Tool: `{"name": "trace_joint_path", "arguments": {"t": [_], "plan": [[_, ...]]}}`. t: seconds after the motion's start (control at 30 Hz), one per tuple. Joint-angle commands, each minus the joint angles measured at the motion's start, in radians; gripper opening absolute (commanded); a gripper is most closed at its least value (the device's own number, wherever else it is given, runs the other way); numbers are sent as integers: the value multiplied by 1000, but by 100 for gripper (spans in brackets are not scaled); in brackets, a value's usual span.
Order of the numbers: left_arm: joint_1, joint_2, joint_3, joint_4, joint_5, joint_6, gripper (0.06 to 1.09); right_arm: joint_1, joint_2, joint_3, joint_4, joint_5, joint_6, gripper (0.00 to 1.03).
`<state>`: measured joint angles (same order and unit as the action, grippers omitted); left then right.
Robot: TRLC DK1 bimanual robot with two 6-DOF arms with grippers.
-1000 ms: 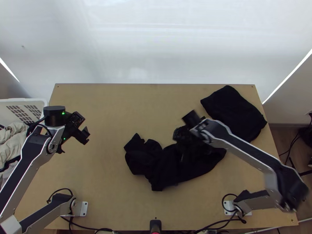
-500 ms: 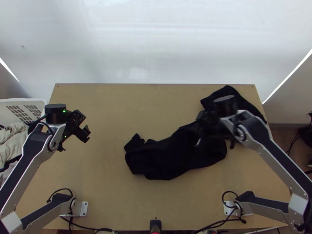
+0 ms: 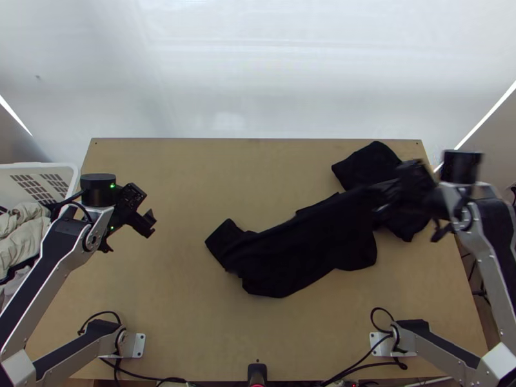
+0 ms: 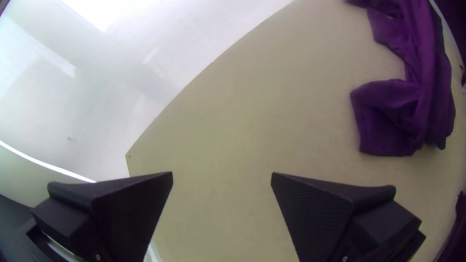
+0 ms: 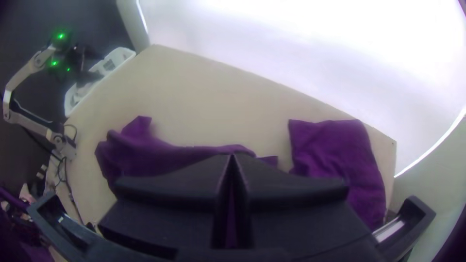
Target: Fold the t-shirt
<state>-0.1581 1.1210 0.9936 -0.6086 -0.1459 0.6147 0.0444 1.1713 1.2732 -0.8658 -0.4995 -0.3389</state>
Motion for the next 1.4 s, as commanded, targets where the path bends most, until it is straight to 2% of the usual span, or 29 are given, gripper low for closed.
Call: {"name": "trace_joint_path", "arguments": {"t": [0.0, 0.27, 0.4, 0.77, 0.87, 0.97, 1.1, 1.23, 1.37], "plan": [[-35, -4, 16, -28, 63, -79, 104, -192, -47, 74, -7, -8, 57, 3], [-58, -1, 4, -28, 141, -109, 104, -304, -108, 146, -2, -5, 101, 3], [-83, 14, -10, -8, 146, -105, 104, -402, -130, 158, -6, -7, 110, 3], [-167, 125, -12, 18, 178, -116, 104, -538, -168, 100, -59, 6, 107, 3], [-208, 152, -13, 30, 186, -135, 104, -610, -162, 55, -98, 9, 97, 3], [-216, 172, -7, 52, 238, -162, 104, -681, -167, -2, -141, 9, 69, 3], [-219, 214, 19, 72, 261, -190, 104, -735, -185, -37, -176, 12, 35, 3], [-219, 267, 36, 107, 275, -194, 104, -744, -173, -83, -216, 90, 34, 3], [-218, 309, 51, 124, 292, -194, 104, -764, -183, -152, -260, 118, 17, 3]]}}
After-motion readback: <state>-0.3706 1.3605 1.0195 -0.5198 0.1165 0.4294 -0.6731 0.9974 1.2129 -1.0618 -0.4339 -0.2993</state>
